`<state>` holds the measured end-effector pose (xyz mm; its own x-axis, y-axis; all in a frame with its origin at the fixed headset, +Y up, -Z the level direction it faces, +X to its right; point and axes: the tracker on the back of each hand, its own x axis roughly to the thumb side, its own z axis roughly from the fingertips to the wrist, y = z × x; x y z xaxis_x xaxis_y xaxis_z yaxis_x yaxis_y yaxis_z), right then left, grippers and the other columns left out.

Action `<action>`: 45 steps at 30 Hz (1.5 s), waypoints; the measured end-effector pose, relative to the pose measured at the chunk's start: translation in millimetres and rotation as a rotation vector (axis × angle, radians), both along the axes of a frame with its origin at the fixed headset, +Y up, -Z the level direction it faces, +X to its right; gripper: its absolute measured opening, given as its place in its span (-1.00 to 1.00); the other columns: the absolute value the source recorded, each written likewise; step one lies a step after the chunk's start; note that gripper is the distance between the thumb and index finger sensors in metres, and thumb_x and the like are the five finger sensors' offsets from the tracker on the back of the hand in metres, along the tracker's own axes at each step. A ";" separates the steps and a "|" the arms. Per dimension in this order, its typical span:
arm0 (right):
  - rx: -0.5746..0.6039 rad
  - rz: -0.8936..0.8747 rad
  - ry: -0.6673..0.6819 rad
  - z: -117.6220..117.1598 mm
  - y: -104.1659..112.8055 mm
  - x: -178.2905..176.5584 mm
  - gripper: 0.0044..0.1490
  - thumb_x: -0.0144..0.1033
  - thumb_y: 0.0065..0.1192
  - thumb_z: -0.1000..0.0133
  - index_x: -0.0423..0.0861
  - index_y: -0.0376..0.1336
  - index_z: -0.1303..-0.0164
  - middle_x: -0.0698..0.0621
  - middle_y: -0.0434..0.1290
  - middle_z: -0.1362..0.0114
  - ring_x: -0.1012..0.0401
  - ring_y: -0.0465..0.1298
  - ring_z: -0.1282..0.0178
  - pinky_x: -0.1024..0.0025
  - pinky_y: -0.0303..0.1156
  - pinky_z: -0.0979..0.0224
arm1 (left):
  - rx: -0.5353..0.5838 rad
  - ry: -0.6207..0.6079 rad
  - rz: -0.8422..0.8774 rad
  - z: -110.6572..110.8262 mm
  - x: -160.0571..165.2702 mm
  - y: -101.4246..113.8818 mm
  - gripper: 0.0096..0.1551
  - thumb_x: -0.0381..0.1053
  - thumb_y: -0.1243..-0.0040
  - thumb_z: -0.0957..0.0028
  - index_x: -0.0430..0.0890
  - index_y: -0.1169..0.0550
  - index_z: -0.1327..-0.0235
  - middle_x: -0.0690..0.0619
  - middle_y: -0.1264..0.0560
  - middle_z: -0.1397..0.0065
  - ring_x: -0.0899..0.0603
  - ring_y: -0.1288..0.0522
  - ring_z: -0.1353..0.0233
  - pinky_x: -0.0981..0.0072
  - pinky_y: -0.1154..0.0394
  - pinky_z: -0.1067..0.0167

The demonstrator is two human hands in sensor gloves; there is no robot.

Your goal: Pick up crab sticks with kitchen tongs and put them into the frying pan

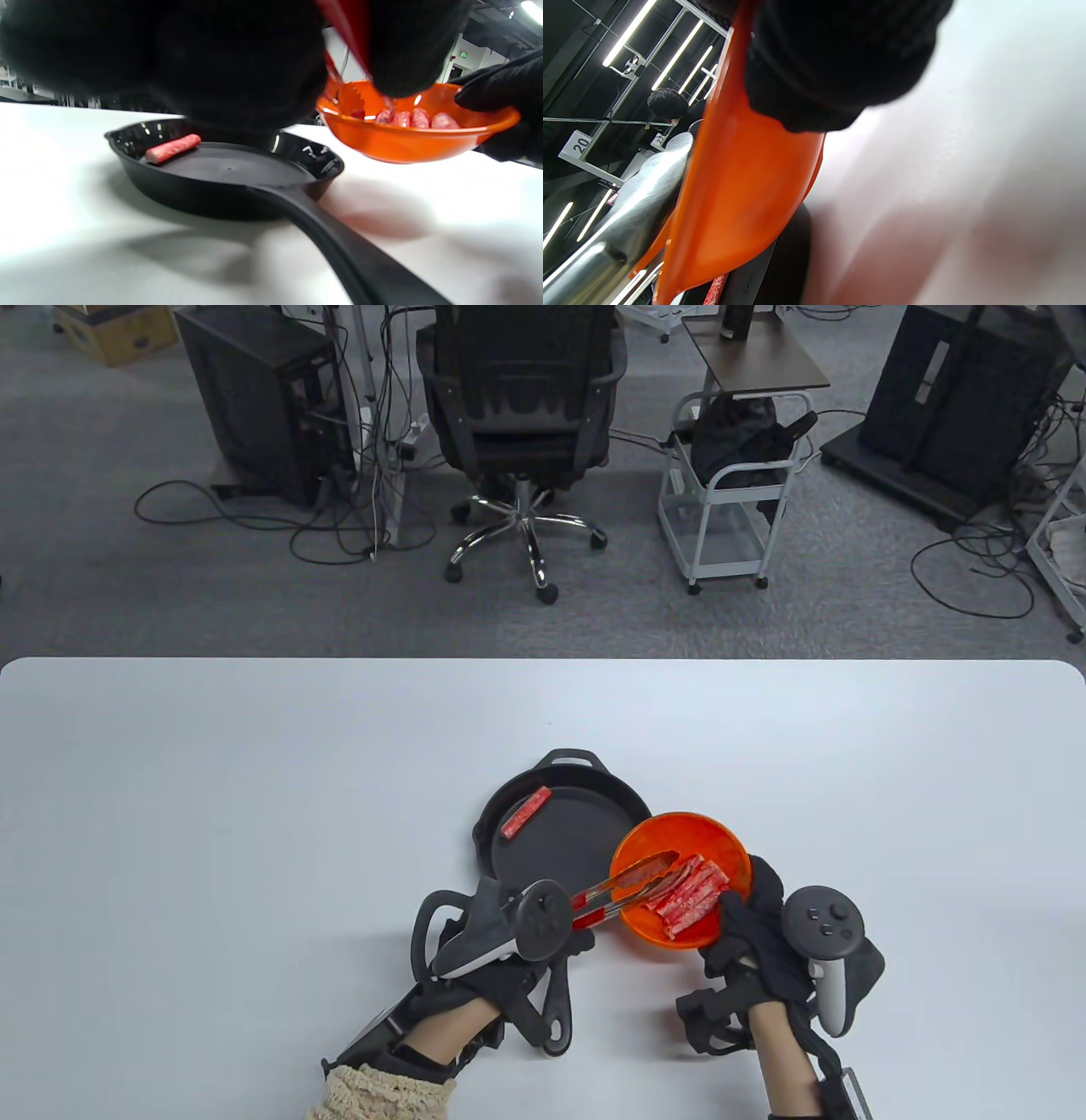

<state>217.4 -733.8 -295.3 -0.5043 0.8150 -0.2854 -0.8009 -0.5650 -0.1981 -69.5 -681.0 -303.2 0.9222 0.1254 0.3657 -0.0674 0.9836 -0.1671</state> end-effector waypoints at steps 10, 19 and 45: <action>0.006 0.021 0.003 0.2 0.1 -1.4 -0.22 -0.38 0.01 -0.21 -0.26 -0.06 -0.64 -0.38 0.37 -0.44 0.15 0.69 0.41 0.72 0.72 0.50 | -0.041 -0.013 0.015 -2.6 -0.8 -3.1 -0.08 0.51 -0.21 -0.14 -0.23 -0.60 -0.34 0.08 -0.77 0.17 0.08 -0.72 0.54 0.18 -0.70 0.45; 0.006 0.015 0.000 0.5 0.2 -1.6 -0.22 -0.38 0.01 -0.21 -0.26 -0.06 -0.64 -0.38 0.37 -0.44 0.15 0.69 0.41 0.72 0.72 0.50 | -0.026 -0.027 0.015 -1.5 1.7 -3.5 -0.14 0.47 -0.22 -0.15 -0.23 -0.63 -0.28 0.10 -0.76 0.21 0.07 -0.72 0.54 0.17 -0.69 0.45; -0.002 -0.024 -0.023 1.9 0.3 2.5 -0.22 -0.38 0.00 -0.21 -0.26 -0.07 -0.64 -0.37 0.37 -0.44 0.16 0.69 0.41 0.72 0.72 0.50 | 0.168 0.265 -0.015 -26.4 -68.9 15.9 -0.15 0.47 -0.25 -0.11 -0.21 -0.64 -0.27 0.10 -0.77 0.21 0.04 -0.73 0.46 0.13 -0.70 0.37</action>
<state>219.8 -733.5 -293.5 -0.4782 0.8261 -0.2981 -0.8095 -0.5463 -0.2153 -138.4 -665.1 -329.6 0.9895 0.0697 0.1264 -0.0727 0.9972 0.0193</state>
